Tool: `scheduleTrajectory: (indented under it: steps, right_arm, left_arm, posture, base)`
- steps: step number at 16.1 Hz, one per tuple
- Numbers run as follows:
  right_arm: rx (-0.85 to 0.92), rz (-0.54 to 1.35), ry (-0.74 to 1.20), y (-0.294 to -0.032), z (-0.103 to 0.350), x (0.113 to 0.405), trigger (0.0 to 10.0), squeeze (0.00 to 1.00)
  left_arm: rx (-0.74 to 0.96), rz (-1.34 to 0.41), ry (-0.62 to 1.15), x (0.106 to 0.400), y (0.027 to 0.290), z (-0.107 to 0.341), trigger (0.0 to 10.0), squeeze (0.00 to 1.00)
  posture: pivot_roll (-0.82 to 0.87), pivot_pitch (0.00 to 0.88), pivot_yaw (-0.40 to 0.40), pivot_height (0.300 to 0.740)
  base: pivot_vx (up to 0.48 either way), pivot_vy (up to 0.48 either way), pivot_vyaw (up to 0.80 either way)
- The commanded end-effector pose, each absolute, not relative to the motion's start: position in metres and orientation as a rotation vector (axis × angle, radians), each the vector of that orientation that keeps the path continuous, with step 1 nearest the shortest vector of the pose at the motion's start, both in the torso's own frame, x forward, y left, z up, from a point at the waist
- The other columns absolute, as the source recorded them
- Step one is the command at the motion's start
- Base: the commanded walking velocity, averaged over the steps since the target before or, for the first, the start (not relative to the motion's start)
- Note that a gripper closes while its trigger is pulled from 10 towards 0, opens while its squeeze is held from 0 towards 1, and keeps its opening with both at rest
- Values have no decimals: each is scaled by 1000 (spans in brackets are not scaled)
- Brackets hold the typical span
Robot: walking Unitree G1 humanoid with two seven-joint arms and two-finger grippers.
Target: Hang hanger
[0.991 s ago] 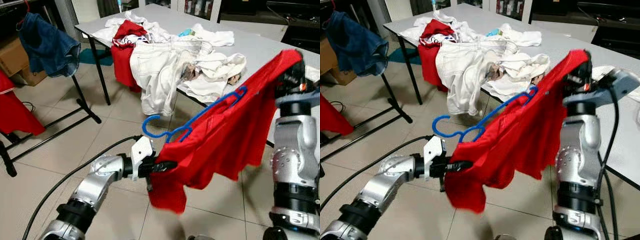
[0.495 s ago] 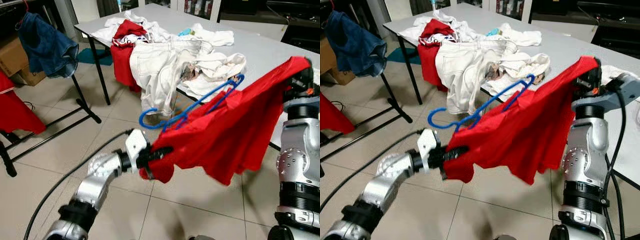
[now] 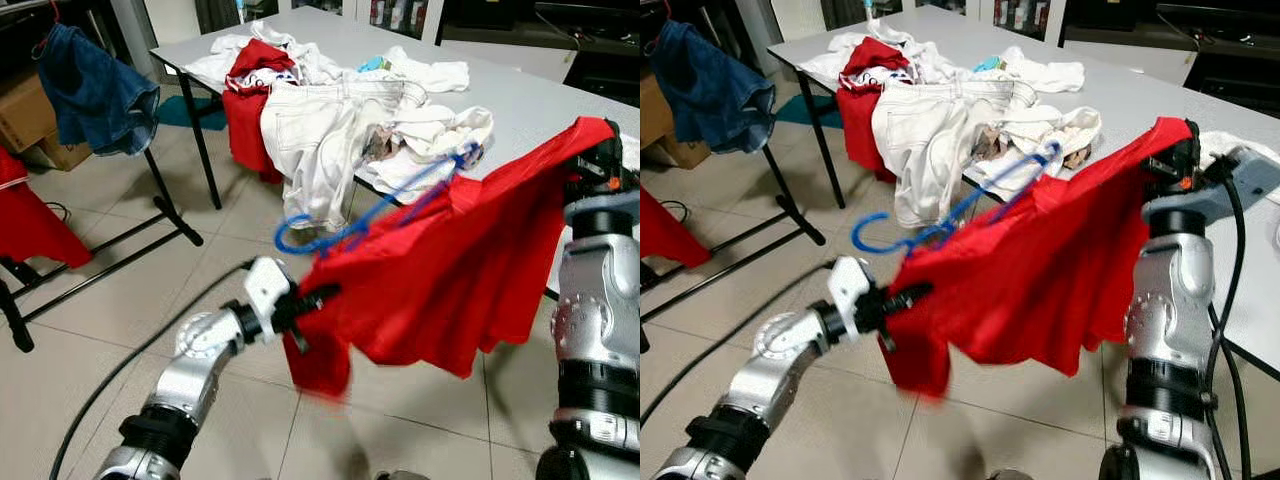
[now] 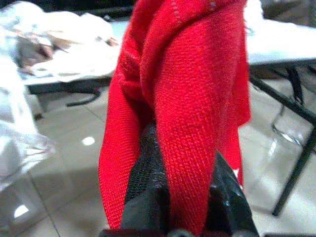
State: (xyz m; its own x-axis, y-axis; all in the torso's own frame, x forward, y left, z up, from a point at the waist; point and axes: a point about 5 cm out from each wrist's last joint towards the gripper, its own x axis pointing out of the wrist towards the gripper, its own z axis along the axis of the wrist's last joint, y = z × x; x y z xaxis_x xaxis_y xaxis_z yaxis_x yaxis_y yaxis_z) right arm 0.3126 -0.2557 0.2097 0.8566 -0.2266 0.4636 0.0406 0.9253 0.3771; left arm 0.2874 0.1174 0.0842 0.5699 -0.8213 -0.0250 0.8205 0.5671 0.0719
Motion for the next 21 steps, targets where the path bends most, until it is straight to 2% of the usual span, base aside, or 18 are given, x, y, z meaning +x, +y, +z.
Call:
scheduleTrajectory:
  steps: [1,4,6,11,13,16,21]
  right_arm:
    - [375,-209,-659,-272,229,297,0,0]
    - [376,-218,-650,-271,222,292,0,0]
    - [354,-256,-665,-277,227,292,0,0]
    - [354,-236,-713,-276,248,304,0,0]
    - [418,-139,-736,-265,255,303,0,0]
    - [506,154,-730,-231,257,290,0,0]
    - [515,361,-695,-200,258,274,0,0]
  left_arm:
    - [62,-872,84,281,142,67,10000,0]
    - [36,-903,130,273,144,62,10000,0]
    - [-1,-1013,200,255,140,51,10000,0]
    - [-19,-1039,217,248,137,49,10000,0]
    - [-15,-998,256,250,138,43,10000,0]
    - [40,-929,295,259,137,36,10000,0]
    - [53,-938,282,268,127,40,10000,0]
  posture:
    - [-102,0,34,740]
    - [-115,0,42,740]
    - [-126,0,52,740]
    - [-109,0,43,740]
    - [-96,0,34,740]
    - [-91,0,26,740]
    - [-114,0,33,740]
  base:
    - [0,0,0]
    - [0,0,0]
    - [0,0,0]
    - [0,0,0]
    - [0,0,0]
    - [0,0,0]
    - [0,0,0]
